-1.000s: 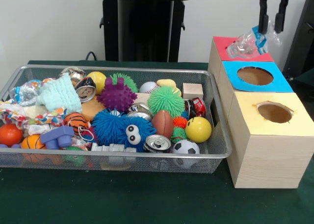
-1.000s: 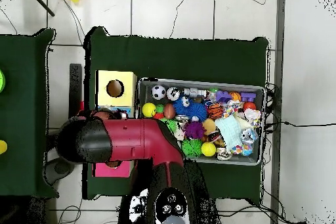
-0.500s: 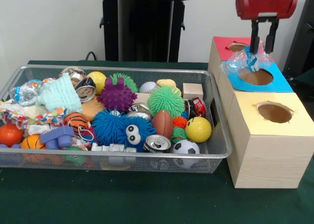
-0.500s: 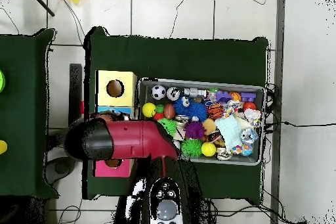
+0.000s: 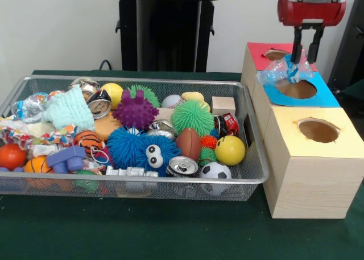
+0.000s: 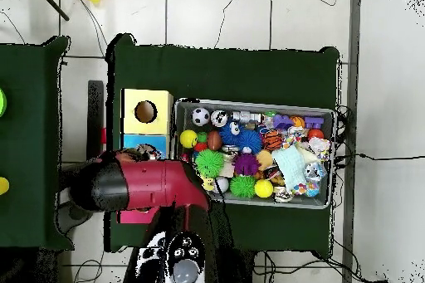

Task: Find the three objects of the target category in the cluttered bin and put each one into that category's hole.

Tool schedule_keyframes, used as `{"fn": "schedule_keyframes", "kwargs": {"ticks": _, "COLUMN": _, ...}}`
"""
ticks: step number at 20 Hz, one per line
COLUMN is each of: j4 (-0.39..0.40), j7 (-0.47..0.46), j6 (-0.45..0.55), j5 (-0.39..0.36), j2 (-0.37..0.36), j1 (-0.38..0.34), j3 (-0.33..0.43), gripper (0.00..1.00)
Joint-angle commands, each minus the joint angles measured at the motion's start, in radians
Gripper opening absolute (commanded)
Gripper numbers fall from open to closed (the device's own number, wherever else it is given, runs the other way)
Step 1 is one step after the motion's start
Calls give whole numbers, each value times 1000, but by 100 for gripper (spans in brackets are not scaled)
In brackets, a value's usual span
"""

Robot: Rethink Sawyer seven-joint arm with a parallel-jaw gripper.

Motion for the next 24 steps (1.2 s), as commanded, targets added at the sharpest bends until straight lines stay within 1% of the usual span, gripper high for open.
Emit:
{"fn": "schedule_keyframes", "kwargs": {"ticks": 1, "j4": 47, "j7": 325, "j6": 65, "j5": 78, "j2": -41, "j1": 54, "j3": -45, "gripper": 0}}
{"fn": "schedule_keyframes", "kwargs": {"ticks": 7, "j4": 52, "j7": 340, "j6": 64, "j5": 118, "j2": -36, "j1": 97, "j3": -66, "gripper": 0}}
{"fn": "schedule_keyframes", "kwargs": {"ticks": 12, "j4": 58, "j7": 310, "j6": 8, "j5": 138, "j2": 5, "j1": 70, "j3": -34, "gripper": 0}}
{"fn": "schedule_keyframes", "kwargs": {"ticks": 15, "j4": 63, "j7": 302, "j6": -1, "j5": 146, "j2": 11, "j1": 63, "j3": -24, "gripper": 0}}
{"fn": "schedule_keyframes", "kwargs": {"ticks": 19, "j4": 51, "j7": 299, "j6": -11, "j5": 148, "j2": 30, "j1": 71, "j3": -32, "gripper": 0}}
{"fn": "schedule_keyframes", "kwargs": {"ticks": 24, "j4": 56, "j7": 303, "j6": 0, "j5": 142, "j2": 19, "j1": 87, "j3": -49, "gripper": 0}}
